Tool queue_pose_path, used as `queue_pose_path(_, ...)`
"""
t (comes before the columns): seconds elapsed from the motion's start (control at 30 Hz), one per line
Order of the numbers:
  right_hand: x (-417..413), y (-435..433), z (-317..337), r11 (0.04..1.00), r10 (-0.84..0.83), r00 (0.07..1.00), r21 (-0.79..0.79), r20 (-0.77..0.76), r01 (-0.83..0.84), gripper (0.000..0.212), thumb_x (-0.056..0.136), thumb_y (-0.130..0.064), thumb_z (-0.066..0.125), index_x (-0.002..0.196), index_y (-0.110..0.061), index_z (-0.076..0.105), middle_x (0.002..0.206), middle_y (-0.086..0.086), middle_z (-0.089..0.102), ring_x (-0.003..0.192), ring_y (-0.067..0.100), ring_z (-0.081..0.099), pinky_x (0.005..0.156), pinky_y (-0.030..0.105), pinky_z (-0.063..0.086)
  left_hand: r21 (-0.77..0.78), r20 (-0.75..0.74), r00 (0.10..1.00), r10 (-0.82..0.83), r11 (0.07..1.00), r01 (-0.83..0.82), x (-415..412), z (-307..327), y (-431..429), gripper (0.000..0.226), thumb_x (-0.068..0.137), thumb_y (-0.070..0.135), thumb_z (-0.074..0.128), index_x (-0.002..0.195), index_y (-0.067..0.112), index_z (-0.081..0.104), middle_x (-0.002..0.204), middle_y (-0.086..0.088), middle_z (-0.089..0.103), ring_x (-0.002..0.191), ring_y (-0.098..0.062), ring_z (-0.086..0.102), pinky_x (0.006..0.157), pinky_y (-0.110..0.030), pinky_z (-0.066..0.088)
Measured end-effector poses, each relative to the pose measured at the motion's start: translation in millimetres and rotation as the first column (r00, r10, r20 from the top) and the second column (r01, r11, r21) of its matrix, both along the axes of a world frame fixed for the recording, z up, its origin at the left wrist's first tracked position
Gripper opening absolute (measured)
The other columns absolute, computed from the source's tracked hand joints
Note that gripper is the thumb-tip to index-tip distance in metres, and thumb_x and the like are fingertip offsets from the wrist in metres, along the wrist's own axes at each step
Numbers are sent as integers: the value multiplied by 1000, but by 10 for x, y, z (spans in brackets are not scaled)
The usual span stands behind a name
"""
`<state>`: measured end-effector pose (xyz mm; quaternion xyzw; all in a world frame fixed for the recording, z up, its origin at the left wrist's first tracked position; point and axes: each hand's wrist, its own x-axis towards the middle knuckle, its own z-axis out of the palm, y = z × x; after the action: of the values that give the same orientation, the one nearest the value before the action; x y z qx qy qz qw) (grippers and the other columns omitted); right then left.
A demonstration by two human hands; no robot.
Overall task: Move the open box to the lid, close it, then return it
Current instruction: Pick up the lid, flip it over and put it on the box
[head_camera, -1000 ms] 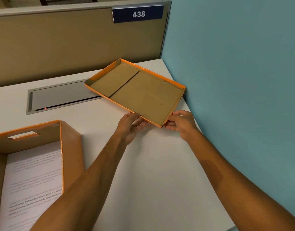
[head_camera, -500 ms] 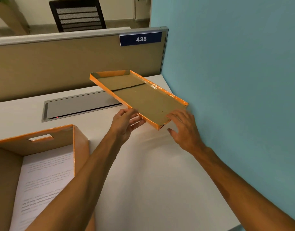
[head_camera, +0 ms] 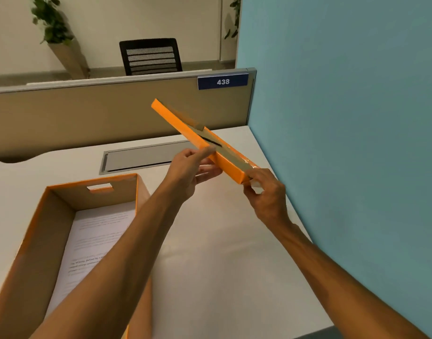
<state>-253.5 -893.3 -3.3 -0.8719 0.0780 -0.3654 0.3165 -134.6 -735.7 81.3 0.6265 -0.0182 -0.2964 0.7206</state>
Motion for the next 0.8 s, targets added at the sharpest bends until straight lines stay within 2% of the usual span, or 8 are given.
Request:
queue_pose_path(0.1,-151,149,134,974,-79,997,213,26,72,19,82,-17,79,99,-11,70,88,-3,71,76,4,64,72,13,53,-12,64,997,-36,999,37,-185,140,64,53,88,36,70,127,3,56,116,-19,69,100,-33,72,88,-50,58)
queue_pose_path(0.2,-311,198,222,888,-114,993,449,15,95,19,79,-29,81,76,-29,62,67,-26,64,69,-5,64,57,6,46,50,74,996,-49,998,46,-358,54,162,60,88,42,68,134,6,52,131,-16,60,115,-32,64,98,-50,53)
queue_pose_path(0.3,-461,208,280,725,-66,997,689,47,16,17,70,-24,83,75,-25,67,71,-19,69,68,4,65,63,27,53,124,9,999,-52,991,51,-530,-236,305,76,87,43,68,146,6,38,148,-15,46,132,-35,49,107,-50,45)
queue_pose_path(0.4,-580,230,322,448,-32,986,885,161,-129,29,71,-4,81,94,-18,72,91,-4,77,89,21,72,78,43,57,139,-89,996,-2,990,15,-700,-503,437,93,85,38,72,154,8,20,158,-16,31,141,-39,36,112,-53,38)
queue_pose_path(0.47,-635,247,359,264,-26,978,945,209,-195,42,71,2,80,109,-14,68,104,2,77,99,26,72,82,46,58,133,-141,990,17,991,2,-790,-603,506,96,84,36,73,156,9,15,161,-14,27,143,-40,33,113,-55,36)
queue_pose_path(0.57,-698,296,400,106,-3,973,968,230,-229,52,70,1,80,116,-16,64,107,1,77,96,24,74,70,42,61,95,-214,976,49,995,-30,-869,-656,615,87,86,29,72,154,8,21,158,-13,34,138,-40,40,107,-55,41)
queue_pose_path(0.63,-729,344,398,45,11,973,972,232,-232,53,68,0,81,115,-17,64,106,1,77,92,23,75,65,42,60,41,-234,971,50,998,-41,-899,-665,694,73,89,21,69,151,8,31,151,-12,44,131,-38,48,105,-56,44)
queue_pose_path(0.8,-753,460,388,-13,67,976,978,208,-208,64,65,-5,85,121,-22,60,113,3,75,97,26,73,71,46,60,55,-160,978,135,990,-128,-928,-670,935,58,87,9,72,138,7,45,137,-14,55,122,-35,55,97,-56,49)
